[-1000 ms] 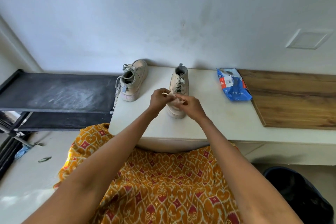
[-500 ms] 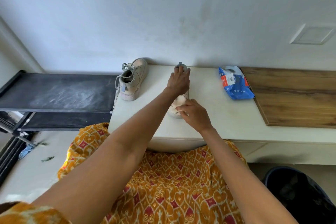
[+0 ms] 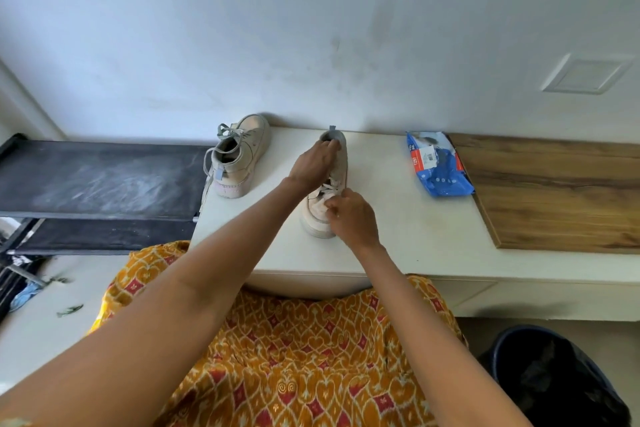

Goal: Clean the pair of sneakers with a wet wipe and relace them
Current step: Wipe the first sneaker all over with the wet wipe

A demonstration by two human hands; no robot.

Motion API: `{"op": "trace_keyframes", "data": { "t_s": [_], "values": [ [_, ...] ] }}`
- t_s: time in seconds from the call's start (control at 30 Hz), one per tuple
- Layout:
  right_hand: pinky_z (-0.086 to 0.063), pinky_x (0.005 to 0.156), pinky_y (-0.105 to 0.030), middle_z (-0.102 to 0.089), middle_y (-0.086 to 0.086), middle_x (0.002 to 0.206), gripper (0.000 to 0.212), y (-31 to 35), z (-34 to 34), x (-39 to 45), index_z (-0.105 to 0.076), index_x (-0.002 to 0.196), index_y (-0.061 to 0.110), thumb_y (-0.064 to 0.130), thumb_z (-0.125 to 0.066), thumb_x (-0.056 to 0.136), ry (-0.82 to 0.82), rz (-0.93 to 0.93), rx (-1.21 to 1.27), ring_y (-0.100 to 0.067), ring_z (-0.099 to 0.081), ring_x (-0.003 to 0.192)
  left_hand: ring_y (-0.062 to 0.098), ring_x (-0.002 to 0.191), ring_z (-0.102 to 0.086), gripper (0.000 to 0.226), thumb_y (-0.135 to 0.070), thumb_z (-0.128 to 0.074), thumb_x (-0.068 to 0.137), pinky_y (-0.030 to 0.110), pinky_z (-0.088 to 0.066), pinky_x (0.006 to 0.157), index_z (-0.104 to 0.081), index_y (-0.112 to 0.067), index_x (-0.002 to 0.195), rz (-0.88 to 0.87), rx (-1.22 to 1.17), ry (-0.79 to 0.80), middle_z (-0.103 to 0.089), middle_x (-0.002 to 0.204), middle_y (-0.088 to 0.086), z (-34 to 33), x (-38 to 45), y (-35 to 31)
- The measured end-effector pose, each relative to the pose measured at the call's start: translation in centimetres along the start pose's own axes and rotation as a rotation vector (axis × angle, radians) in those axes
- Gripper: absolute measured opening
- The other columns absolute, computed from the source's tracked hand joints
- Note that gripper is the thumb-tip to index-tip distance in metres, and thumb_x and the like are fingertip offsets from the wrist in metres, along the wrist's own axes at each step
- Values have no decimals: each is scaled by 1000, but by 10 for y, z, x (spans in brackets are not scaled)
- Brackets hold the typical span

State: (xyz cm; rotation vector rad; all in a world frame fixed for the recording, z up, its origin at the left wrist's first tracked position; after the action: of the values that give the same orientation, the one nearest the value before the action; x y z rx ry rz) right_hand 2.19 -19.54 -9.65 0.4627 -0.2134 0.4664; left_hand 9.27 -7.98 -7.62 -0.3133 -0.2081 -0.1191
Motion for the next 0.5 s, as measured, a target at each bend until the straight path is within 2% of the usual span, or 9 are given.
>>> {"op": "trace_keyframes", "data": {
  "t_s": [0.1, 0.2, 0.27, 0.33, 0.4, 0.5],
  "values": [
    [-39, 56, -23, -66, -11, 82, 18, 1, 0, -13, -73, 76, 10, 13, -56, 80, 60, 30, 60, -29, -61, 67, 35, 97, -58, 25, -5, -50, 90, 42, -48, 65, -52, -3, 115, 14, 7, -64, -56, 118, 14, -2, 4, -7],
    [-42, 56, -27, -62, -11, 81, 17, -14, 9, -5, -73, 81, 11, 13, -56, 84, -61, -81, 128, -29, -59, 68, 34, 91, -58, 16, -6, -49, 89, 31, -35, 58, -58, -3, 102, 14, -23, -58, -54, 121, 9, 3, 12, -6],
    [-42, 59, -27, -61, -12, 87, 20, -30, 16, 8, -72, 95, 13, 10, -54, 88, -152, -214, 156, -30, -60, 76, 32, 96, -60, 20, -7, -51, 87, 30, -38, 61, -65, -6, 101, -2, -58, -16, -57, 123, 4, 4, 14, -4],
    [-45, 65, -31, -62, -14, 93, 25, -37, 13, 19, -70, 107, 16, 10, -52, 90, -110, -229, 115, -31, -59, 87, 31, 101, -60, 26, -5, -52, 85, 37, -48, 72, -69, -7, 105, -65, -103, 0, -60, 125, 4, 4, 11, -6],
    [-47, 69, -34, -63, -15, 95, 25, -30, 3, 17, -70, 108, 16, 12, -53, 89, -36, -165, 106, -30, -57, 91, 30, 104, -60, 29, 0, -53, 83, 40, -50, 81, -69, -6, 107, -108, -165, 1, -61, 125, 3, 4, 5, -8],
    [-46, 66, -31, -65, -12, 92, 21, -22, -13, -8, -70, 102, 11, 13, -56, 87, -59, -153, 174, -28, -59, 88, 28, 107, -59, 29, 2, -53, 83, 37, -48, 84, -69, -5, 107, -129, -179, 26, -61, 124, 4, 7, 4, -6]
  ]
}}
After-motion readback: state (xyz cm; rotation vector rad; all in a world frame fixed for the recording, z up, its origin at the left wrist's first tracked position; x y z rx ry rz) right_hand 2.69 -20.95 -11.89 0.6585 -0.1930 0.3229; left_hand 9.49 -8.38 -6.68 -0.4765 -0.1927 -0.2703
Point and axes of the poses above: each hand's wrist, its own x-axis towards the middle knuckle, its own z-axis out of the back of the hand, y = z × x, the point moved 4 cm from there along x, towards the middle knuckle
